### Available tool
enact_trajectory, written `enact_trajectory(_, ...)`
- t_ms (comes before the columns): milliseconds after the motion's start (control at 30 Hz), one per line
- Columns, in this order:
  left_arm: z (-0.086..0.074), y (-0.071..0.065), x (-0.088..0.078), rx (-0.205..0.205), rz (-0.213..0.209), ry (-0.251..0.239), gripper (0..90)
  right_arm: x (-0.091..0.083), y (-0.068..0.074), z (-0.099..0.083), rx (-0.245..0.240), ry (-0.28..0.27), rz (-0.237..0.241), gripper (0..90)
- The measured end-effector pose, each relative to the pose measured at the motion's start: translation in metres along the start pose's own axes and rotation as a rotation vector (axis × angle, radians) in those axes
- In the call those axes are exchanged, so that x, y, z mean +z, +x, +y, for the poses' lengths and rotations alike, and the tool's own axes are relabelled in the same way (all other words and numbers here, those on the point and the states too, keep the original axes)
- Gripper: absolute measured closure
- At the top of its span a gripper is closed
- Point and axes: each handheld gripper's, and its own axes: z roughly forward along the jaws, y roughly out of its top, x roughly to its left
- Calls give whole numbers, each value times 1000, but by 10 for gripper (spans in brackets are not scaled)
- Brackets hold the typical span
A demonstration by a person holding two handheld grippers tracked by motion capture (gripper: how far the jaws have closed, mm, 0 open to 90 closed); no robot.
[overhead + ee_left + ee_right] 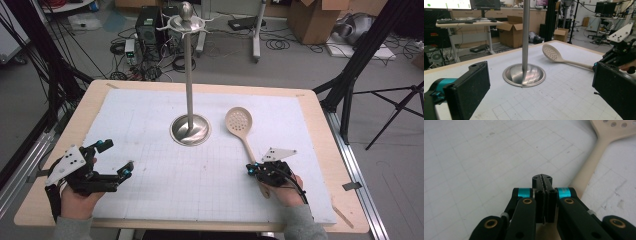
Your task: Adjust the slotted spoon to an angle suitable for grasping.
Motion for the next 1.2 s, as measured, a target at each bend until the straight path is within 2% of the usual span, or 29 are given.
enact_trajectory(167, -1, 1, 0, -3, 2, 0, 17, -2, 0, -4, -4, 22, 5, 900)
enact_trajectory(233, -1, 1, 0, -3, 2, 1, 17, -3, 0, -4, -20, 31, -9, 900)
enact_trajectory(433, -1, 2, -1, -4, -3, -2, 17, -10, -7, -9, -21, 43, -35, 900)
enact_trajectory(733, -2, 2, 1, -2, -2, 7, 17, -30, -30, -24, 43, 39, -70, 900)
enact_trajectory(967, -3, 2, 1, -3, -3, 7, 17, -37, -40, -28, 71, 35, -82, 900)
enact_trajectory(1200, -4, 3, 2, -5, -5, 9, 17, -42, -52, -34, 64, 26, -121, 900)
